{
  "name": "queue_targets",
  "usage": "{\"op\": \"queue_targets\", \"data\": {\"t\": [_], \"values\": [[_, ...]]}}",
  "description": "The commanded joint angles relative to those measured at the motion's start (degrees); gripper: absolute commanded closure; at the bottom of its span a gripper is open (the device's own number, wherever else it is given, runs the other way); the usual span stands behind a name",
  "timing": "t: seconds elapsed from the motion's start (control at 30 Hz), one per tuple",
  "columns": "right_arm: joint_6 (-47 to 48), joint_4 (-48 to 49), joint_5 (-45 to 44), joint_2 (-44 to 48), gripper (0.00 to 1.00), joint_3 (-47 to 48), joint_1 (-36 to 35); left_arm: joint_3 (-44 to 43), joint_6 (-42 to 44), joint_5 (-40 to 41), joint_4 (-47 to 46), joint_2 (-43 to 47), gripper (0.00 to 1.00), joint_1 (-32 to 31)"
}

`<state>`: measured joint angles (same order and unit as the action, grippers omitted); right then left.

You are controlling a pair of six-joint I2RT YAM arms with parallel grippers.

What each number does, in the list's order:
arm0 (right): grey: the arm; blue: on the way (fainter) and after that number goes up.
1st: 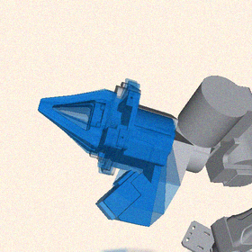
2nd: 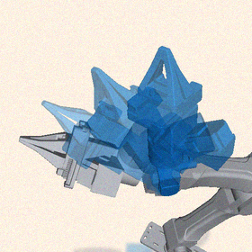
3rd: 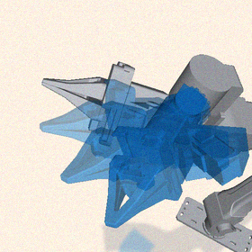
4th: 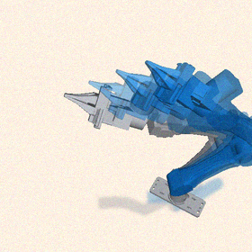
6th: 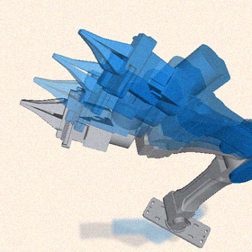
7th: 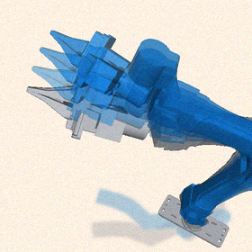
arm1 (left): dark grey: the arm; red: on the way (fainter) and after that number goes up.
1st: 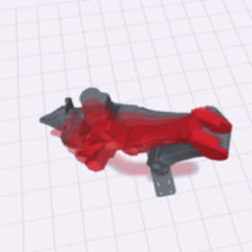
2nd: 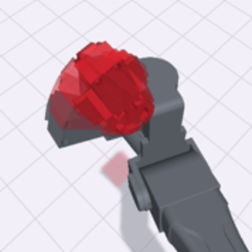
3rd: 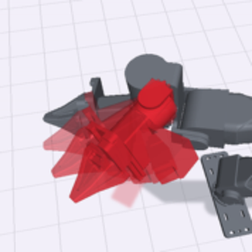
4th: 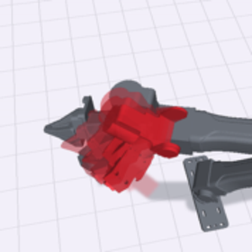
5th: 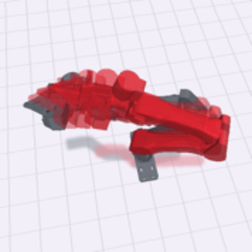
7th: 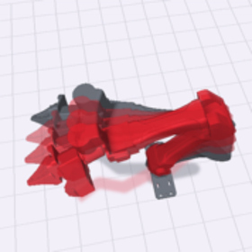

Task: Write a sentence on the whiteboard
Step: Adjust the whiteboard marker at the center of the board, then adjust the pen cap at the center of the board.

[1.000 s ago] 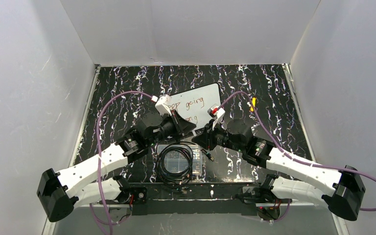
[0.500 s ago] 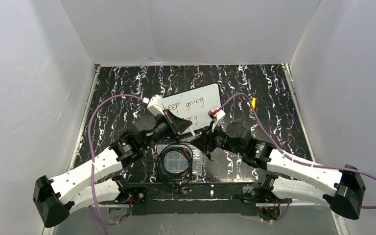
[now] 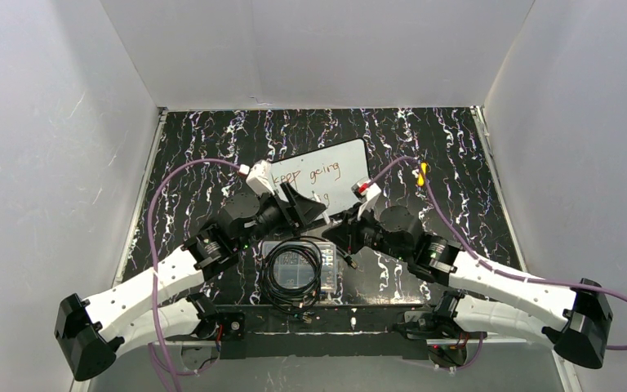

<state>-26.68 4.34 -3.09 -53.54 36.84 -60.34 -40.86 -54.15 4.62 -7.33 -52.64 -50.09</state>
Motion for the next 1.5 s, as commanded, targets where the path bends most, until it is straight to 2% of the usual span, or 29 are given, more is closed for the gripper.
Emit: {"op": "queue_targets", "data": {"t": [0.0, 0.07, 0.2, 0.37, 0.6, 0.93, 1.13, 1.47], "values": [[0.81, -3.77, -10.55, 3.77, 0.99, 1.65, 0.39, -1.96, 6.48, -2.38, 8.62, 2.39, 0.27, 1.00], [2.52, -7.91, -14.08, 4.41, 0.99, 2.86, 0.39, -3.17, 9.81, -2.21, 16.13, 4.04, 0.26, 2.25], [5.48, -12.83, -18.87, 4.82, 0.99, 4.70, 0.39, -4.75, 14.85, -3.11, 30.89, 6.96, 0.35, 9.20], [7.16, -12.95, -18.15, 5.95, 0.99, 3.69, 0.39, -2.79, 17.36, -4.62, 38.72, 10.13, 0.38, 21.61], [7.34, -12.58, -16.98, 7.35, 0.99, 2.18, 0.39, -0.28, 20.23, -3.97, 39.35, 1.44, 0.43, 28.37], [7.33, -12.08, -17.55, 10.18, 0.99, -0.13, 0.39, 4.25, 19.81, -1.64, 34.03, -12.62, 0.56, 29.45], [7.77, -11.61, -17.47, 9.97, 0.99, -0.59, 0.39, 3.86, 20.30, 2.42, 33.71, -16.60, 0.57, 29.61], [7.88, -11.63, -17.29, 9.87, 0.99, -1.04, 0.39, 1.54, 21.13, 4.28, 33.26, -22.62, 0.60, 30.12]]}}
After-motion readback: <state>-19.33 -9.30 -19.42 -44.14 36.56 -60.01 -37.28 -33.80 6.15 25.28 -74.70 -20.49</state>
